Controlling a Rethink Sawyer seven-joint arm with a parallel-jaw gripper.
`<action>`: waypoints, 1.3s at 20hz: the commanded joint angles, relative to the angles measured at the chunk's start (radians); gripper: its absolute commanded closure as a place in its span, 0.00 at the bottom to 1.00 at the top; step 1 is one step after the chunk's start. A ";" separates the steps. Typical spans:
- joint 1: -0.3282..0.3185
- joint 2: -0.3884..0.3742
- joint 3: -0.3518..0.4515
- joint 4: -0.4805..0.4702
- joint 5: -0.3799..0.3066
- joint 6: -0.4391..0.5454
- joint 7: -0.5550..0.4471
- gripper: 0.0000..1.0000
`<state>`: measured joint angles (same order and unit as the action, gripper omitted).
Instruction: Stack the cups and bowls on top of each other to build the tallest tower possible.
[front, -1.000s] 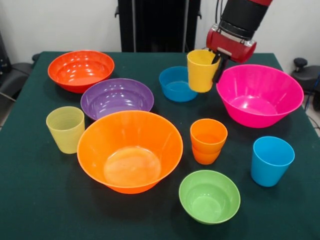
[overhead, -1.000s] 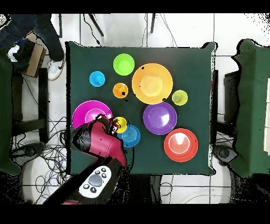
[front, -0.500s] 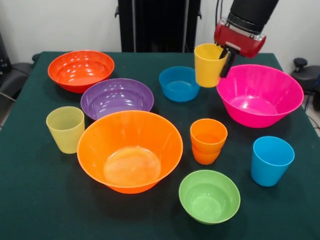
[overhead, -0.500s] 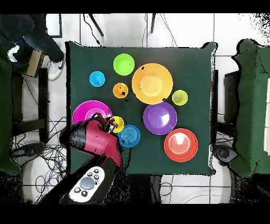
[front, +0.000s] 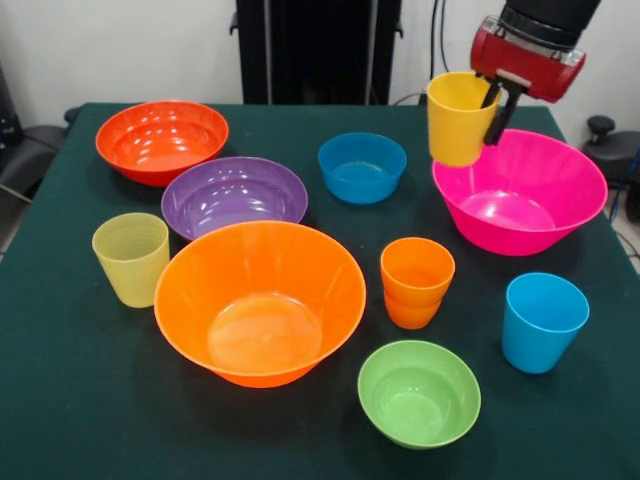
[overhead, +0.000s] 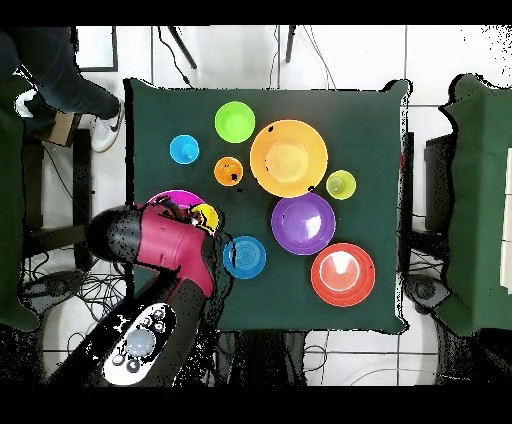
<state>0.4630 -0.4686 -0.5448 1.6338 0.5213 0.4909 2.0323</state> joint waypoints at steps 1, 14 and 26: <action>-0.019 0.100 -0.010 -0.353 -0.050 0.311 0.218 1.00; -0.106 0.357 -0.084 -0.940 0.001 0.612 0.334 1.00; -0.303 0.648 -0.553 -1.589 0.430 0.889 0.443 1.00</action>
<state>0.2697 -0.0009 -0.8326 0.4929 0.6914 1.1861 2.2228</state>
